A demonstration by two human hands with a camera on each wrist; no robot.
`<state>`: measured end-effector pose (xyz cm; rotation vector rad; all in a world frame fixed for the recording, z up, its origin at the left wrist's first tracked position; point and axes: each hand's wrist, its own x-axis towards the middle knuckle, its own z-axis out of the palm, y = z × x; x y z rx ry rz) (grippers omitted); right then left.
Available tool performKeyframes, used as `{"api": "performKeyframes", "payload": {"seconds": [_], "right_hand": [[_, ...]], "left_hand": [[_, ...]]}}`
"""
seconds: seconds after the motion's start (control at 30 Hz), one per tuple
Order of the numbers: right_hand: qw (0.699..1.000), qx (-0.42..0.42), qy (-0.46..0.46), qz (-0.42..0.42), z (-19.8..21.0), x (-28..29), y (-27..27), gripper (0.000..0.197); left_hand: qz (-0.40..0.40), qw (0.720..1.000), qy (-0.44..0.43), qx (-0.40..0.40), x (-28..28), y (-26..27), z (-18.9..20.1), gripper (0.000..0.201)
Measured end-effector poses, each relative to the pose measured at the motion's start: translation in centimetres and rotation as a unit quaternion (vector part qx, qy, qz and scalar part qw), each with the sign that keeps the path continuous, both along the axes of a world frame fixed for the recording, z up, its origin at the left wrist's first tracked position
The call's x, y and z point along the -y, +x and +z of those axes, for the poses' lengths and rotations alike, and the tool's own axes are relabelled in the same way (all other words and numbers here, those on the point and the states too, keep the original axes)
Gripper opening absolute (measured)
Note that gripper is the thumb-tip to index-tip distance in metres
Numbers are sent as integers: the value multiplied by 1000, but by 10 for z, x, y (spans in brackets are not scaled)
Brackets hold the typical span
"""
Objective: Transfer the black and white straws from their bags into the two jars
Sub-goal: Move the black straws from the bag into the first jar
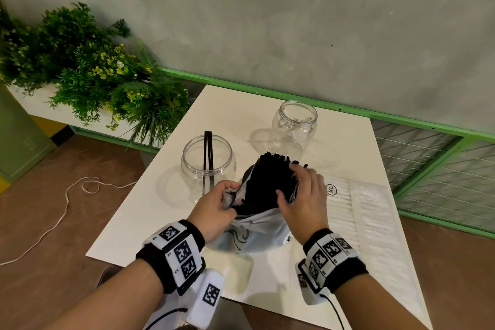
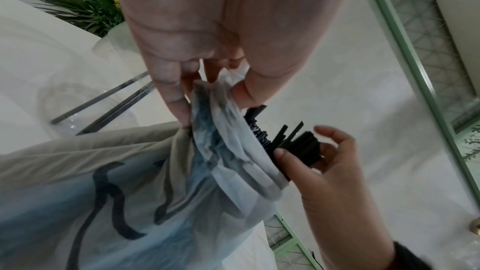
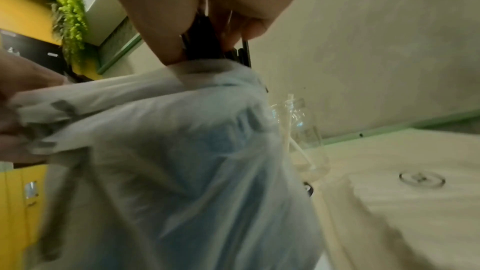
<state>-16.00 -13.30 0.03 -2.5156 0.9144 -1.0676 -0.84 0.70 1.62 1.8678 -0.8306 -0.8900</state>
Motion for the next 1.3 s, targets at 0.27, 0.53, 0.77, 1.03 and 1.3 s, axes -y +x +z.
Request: {"api": "performKeyframes", "payload": {"seconds": [0.27,0.53,0.77,1.03,1.3], "right_hand": [[992,-92,-82,37,5,42,-8,46],[997,-50,-49,40,-3,41,-9,50],[999,21,-27,29,4,19,-18,48],[976,-43,98,190,-5,-30,-8,31],[962,-155,132,181,-12,-21,3,57]], "left_hand": [[-6,1000,9,10,-1,2,1,49],[-7,1000,6,4,-4,3,0,50],[-4,1000,-2,14,-2,-1,2,54],[-12,1000,-6,2,-2,-4,7,53],[19,999,-17,-29,-1,-7,8,50]]}}
